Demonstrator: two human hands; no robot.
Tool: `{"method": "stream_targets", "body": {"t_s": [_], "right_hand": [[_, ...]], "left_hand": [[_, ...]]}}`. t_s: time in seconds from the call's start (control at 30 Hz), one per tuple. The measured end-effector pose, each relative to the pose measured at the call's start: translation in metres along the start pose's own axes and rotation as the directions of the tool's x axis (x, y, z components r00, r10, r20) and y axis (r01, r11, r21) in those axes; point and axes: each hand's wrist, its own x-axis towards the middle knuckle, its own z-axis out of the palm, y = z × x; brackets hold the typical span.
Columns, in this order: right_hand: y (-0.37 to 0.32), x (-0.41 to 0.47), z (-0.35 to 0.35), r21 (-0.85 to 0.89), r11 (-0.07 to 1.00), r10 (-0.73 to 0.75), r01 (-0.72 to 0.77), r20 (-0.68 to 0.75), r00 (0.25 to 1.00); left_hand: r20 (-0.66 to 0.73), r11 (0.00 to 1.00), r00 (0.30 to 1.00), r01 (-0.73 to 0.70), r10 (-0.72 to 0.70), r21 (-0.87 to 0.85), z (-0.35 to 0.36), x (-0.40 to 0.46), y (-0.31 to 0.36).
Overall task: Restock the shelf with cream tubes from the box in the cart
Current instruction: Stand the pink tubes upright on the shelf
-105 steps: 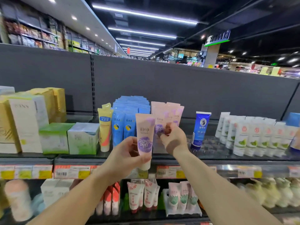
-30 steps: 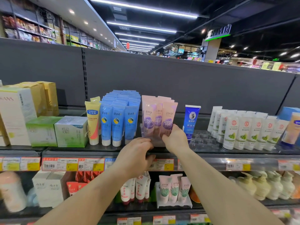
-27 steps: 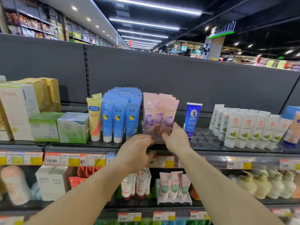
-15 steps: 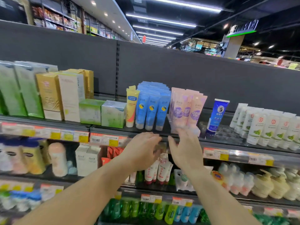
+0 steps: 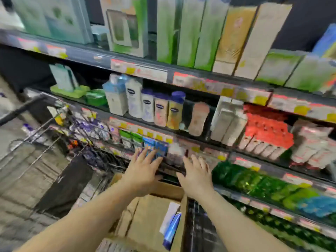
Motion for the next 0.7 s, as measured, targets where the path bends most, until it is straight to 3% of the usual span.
{"method": "stream_targets", "body": {"t_s": [0.17,0.37,0.6,0.7], "right_hand": [[-0.010,0.012,0.111,0.010,0.993,0.110,-0.114,0.184,0.977],[0.011,0.024,0.234,0.033,0.959,0.241,-0.283,0.433,0.869],[0.027,0.051,0.325,0.050,0.886,0.386,-0.460,0.469,0.794],[0.025,0.063,0.343,0.041,0.854,0.470,-0.519,0.368,0.803]], "left_hand": [[0.142,0.991,0.987,0.088,-0.072,-0.105,0.090,-0.026,-0.040],[0.309,0.971,0.944,0.171,-0.114,-0.165,0.202,-0.042,-0.050],[0.389,0.959,0.910,0.227,-0.146,-0.171,0.267,-0.027,-0.062],[0.413,0.950,0.892,0.269,-0.184,-0.158,0.275,-0.025,-0.069]]}}
